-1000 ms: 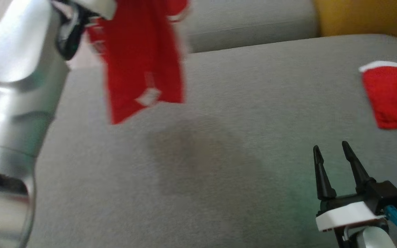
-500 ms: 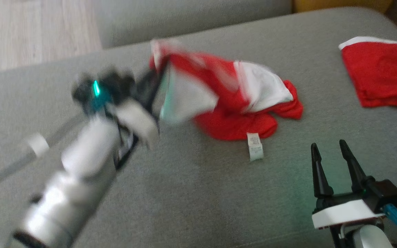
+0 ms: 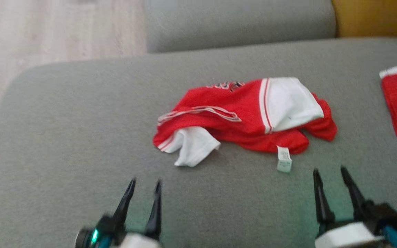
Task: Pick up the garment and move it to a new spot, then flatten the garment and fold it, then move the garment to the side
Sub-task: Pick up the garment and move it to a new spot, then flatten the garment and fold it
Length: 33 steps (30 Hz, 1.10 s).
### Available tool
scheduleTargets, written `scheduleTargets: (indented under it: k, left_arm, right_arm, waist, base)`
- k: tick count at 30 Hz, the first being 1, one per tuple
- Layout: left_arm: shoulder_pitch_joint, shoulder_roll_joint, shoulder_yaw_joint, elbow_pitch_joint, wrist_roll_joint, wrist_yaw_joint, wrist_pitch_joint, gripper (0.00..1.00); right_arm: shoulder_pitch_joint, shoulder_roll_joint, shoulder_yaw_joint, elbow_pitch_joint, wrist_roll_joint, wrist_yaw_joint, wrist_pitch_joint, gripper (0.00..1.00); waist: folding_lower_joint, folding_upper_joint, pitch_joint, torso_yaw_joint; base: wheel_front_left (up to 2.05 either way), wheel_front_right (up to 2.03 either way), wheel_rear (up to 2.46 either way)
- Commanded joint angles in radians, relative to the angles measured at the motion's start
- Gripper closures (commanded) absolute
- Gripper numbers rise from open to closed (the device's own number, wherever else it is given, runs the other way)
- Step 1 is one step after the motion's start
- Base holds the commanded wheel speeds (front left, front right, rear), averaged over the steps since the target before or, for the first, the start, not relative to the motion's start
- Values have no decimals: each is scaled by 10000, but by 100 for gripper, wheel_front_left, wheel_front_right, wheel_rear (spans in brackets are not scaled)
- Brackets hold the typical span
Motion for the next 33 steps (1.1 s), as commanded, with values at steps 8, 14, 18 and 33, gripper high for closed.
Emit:
scheduleTargets:
  k: [8, 14, 18, 33]
  left_arm:
    - [1903, -392, 1847, -2543, 1544, 14, -123, 0]
    - [2504, -459, 2180, -3295, 2545, -131, -123, 0]
    - [2664, -492, 2449, -3275, 2611, -140, -123, 0]
    - [2885, -530, 2402, -2976, 2170, -292, -124, 0]
  right_arm:
    - [608, -42, 480, -258, 276, 67, -26, 0]
    - [1139, -42, 727, -332, 403, 67, -26, 0]
    - [1374, -42, 743, -337, 481, 67, -26, 0]
    - [1513, -41, 712, -427, 588, 67, -26, 0]
  waist:
    - [1, 0, -1525, 1093]
    - [1, 0, -1896, 1210]
    - [1, 0, -2052, 1167]
    - [1, 0, -2216, 976]
  base:
    - [0, 0, 0]
    - [0, 0, 0]
    - [0, 0, 0]
    - [0, 0, 0]
